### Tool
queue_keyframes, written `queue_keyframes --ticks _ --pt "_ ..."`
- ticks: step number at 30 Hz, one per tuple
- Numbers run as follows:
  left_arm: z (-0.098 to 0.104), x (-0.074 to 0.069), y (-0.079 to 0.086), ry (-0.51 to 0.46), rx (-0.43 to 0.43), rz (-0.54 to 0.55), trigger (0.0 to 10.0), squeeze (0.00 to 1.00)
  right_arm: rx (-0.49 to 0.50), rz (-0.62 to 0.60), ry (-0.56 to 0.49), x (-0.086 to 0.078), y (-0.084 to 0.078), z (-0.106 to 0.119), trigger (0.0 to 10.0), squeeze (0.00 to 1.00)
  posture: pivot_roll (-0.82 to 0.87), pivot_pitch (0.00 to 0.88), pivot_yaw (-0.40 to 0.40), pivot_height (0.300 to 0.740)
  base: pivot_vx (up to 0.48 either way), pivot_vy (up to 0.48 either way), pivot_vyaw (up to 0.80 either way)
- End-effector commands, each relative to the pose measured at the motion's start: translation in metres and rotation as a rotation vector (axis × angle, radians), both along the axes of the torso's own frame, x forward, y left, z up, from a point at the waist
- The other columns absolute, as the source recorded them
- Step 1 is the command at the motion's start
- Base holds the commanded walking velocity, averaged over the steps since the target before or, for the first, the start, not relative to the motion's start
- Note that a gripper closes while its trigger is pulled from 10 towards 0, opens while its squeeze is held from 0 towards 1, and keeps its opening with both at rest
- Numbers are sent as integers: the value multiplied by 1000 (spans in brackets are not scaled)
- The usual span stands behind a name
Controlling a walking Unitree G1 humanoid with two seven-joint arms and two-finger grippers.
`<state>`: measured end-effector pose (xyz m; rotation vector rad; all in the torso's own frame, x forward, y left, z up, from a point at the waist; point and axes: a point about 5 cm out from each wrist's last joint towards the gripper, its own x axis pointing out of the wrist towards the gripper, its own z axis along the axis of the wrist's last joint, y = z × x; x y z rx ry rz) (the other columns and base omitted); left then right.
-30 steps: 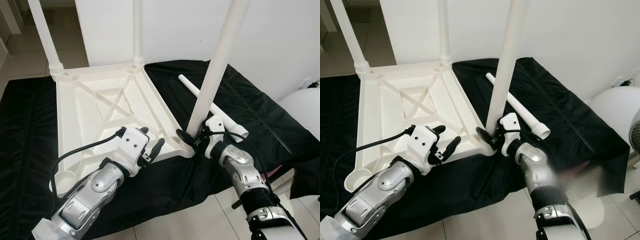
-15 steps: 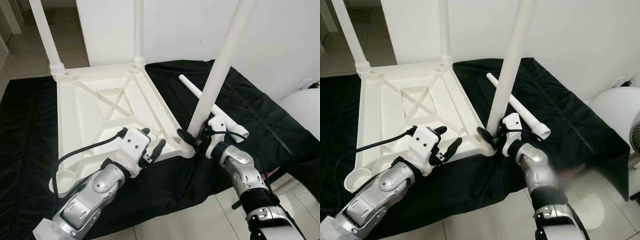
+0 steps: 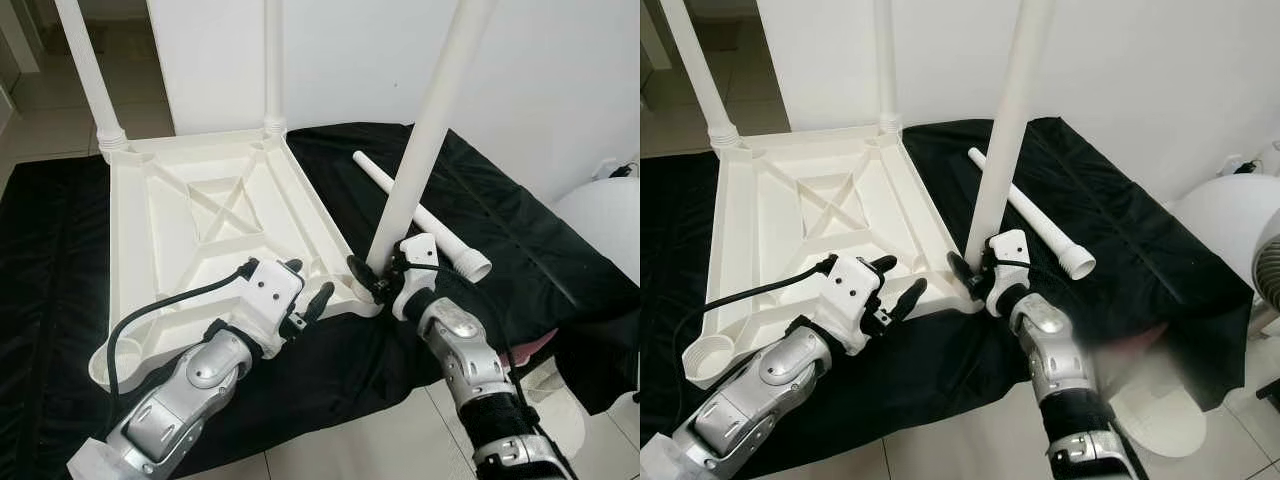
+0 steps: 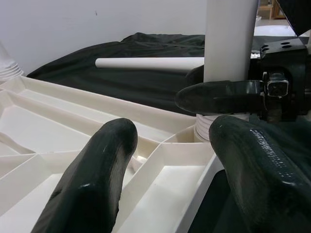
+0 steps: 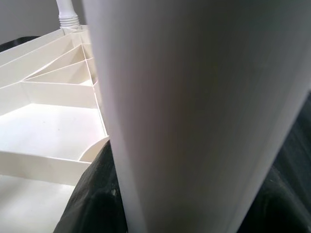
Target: Building children table
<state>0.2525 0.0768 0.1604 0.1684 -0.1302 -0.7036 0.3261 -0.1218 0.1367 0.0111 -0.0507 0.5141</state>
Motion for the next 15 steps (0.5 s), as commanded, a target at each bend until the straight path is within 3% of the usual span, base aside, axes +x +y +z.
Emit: queue_keyframes --ticks 1,2,4,8,11,15 --pt "-6 -11 -9 34 48 -228 10000 0 26 -95 47 -2 4 -6 10000 0 16 27 -51 740 0 0 0" --pt "-6 -11 -9 34 48 -228 10000 0 26 -95 47 -2 4 -6 10000 0 16 27 -51 740 0 0 0" --pt "-6 -11 -9 35 51 -233 10000 0 45 -265 43 -6 8 -5 10000 0 19 21 -50 740 0 0 0" --pt "-6 -11 -9 34 54 -237 10000 0 54 -369 51 -8 9 -6 10000 0 21 17 -53 740 0 0 0" --pt "-7 -12 -9 37 55 -240 10000 0 85 -520 52 -14 10 -6 10000 0 24 11 -54 740 0 0 0" --pt "-8 -13 -9 38 58 -241 10000 0 100 -562 72 -17 14 -8 10000 0 25 9 -56 740 0 0 0"
